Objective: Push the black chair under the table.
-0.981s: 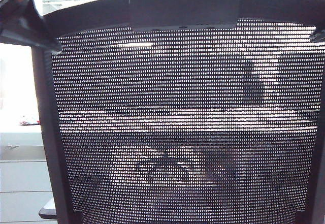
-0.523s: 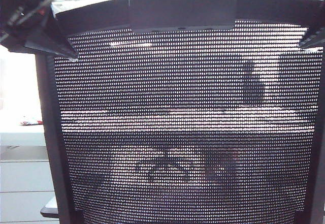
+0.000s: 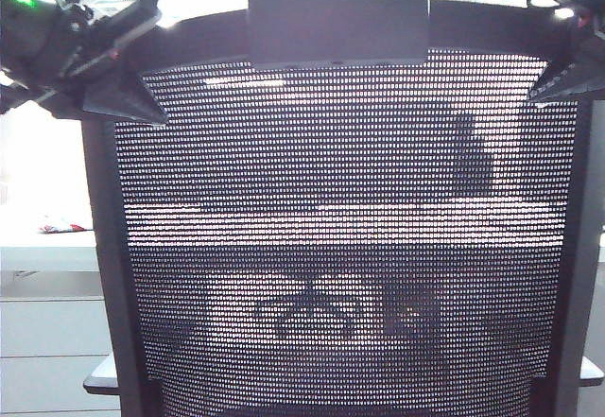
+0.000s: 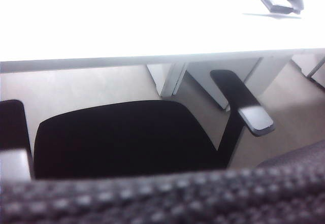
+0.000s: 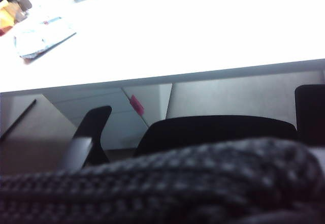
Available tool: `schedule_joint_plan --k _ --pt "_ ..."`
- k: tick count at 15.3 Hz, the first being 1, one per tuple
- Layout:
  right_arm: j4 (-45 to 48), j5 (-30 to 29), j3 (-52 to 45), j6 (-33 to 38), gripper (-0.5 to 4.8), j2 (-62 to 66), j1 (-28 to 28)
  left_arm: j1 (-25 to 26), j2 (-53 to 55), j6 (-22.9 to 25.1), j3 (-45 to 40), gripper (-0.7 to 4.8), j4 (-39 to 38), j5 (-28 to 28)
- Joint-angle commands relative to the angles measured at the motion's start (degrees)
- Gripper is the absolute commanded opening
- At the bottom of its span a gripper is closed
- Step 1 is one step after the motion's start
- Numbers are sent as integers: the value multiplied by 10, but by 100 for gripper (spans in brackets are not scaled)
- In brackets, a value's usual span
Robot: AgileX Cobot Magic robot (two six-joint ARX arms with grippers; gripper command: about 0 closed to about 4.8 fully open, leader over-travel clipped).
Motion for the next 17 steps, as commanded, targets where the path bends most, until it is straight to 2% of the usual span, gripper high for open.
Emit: schedule_joint_plan --k 1,6,11,14,17 --pt "61 37 7 4 -6 21 -28 10 26 -1 4 -6 74 -48" --pt "80 37 29 4 -6 75 -31 10 97 -9 54 -6 77 -59" --pt "140 37 69 4 -6 172 -31 13 169 -7 103 -6 123 -70" --pt "174 37 100 4 -6 244 -36 36 205 -7 109 -6 168 -71" --pt "223 33 134 4 -6 315 -36 54 260 -1 144 -6 175 -67"
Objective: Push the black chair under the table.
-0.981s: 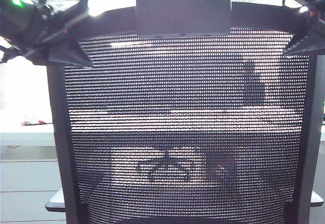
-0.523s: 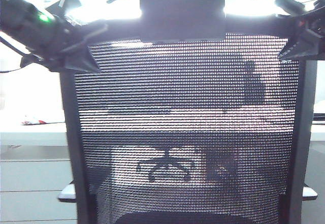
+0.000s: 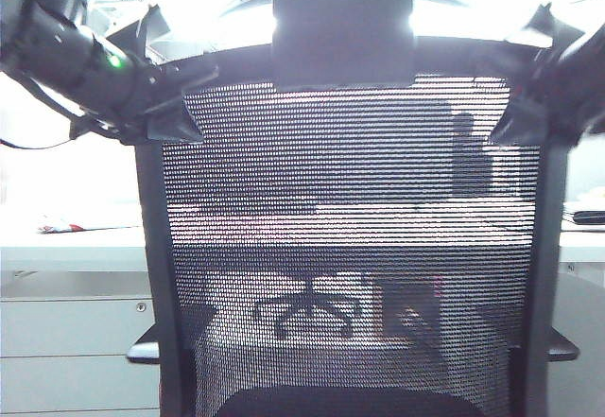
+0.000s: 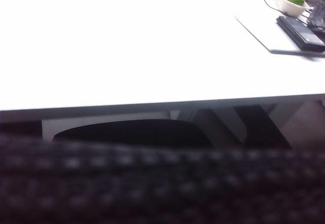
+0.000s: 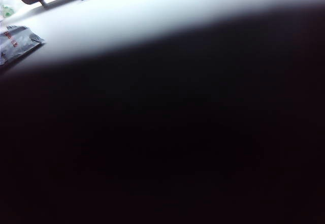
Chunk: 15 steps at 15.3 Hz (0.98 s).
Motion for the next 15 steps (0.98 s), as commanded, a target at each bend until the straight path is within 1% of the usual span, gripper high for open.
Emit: schedule_joint_plan --k 1,4,6,8,11,15 --pt "64 26 46 0 -6 54 -8 19 46 21 43 -6 20 -50" --pt "86 13 82 0 -6 91 -16 19 71 29 80 -6 23 -50" --pt "87 7 111 0 -6 112 -24 21 85 41 96 -6 43 -49" --pt "89 0 137 -3 -6 132 -32 22 105 38 110 -6 58 -36" --pt "89 -8 186 -31 -6 181 -37 22 166 45 155 -6 65 -36" --pt "93 -8 213 -45 -6 219 -37 22 225 46 215 -6 75 -36"
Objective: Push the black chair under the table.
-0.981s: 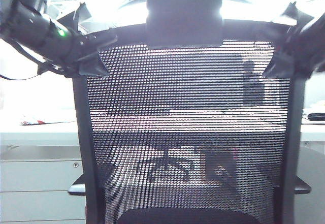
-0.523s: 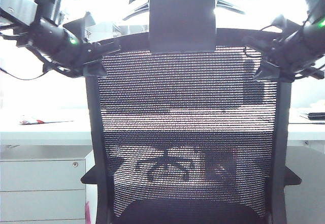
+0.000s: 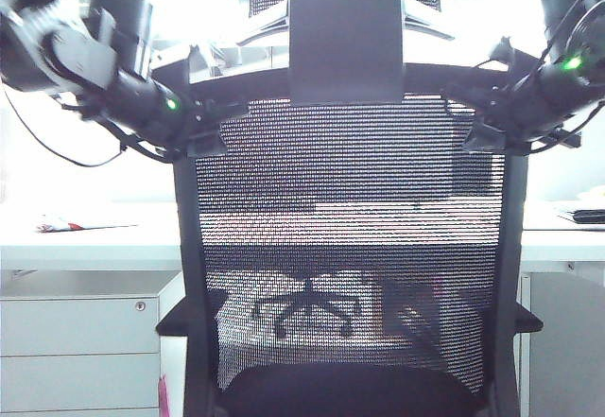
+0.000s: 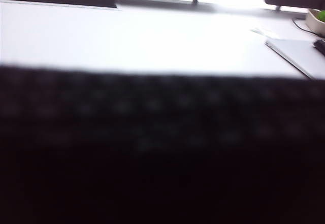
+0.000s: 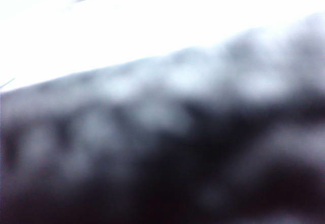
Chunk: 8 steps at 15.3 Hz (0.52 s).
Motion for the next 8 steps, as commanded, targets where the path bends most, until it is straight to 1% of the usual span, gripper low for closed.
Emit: schedule_joint_plan --k 1,3,5,8 --pt "37 10 36 -17 -6 30 -4 6 29 2 37 -6 16 -25" --pt "37 6 70 -21 -6 64 -9 6 43 14 58 -6 18 -25" --pt "36 -10 116 -21 -6 100 -15 10 50 14 73 -6 20 -24" --pt "35 -12 147 -16 -6 115 -17 20 55 15 91 -6 23 -24"
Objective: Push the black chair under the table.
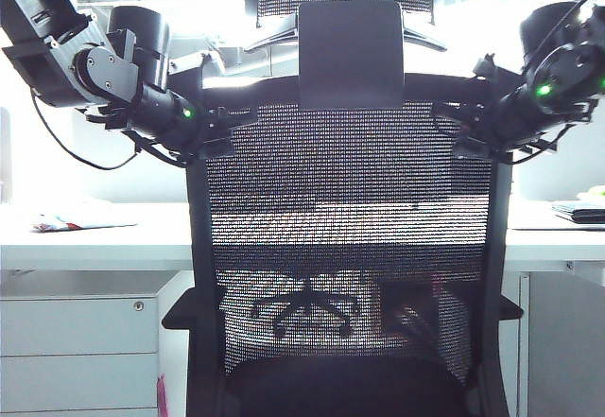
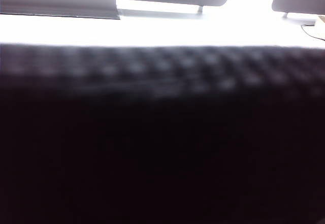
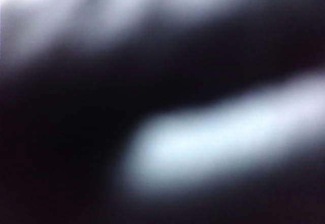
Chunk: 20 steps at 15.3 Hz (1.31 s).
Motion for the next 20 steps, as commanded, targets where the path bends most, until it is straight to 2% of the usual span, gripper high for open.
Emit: schedule_joint_plan --k 1,5,9,11,15,16,20 --pt "25 5 24 5 -6 5 -1 22 6 -1 31 -6 21 -12" --pt "20 5 67 5 -6 27 -1 40 47 1 116 -6 -12 17" --pt "-7 5 133 7 -6 70 -1 44 51 16 138 -6 -17 17" --pt "-10 0 136 8 -6 72 1 43 51 26 138 -6 -34 18" --pt "-27 -39 134 36 -6 71 2 43 50 24 137 -6 -92 66" --pt "-24 -45 111 37 -6 59 7 41 44 14 125 -6 -92 92" --pt "23 -34 -24 43 -6 -28 19 12 -17 10 41 -6 -51 92"
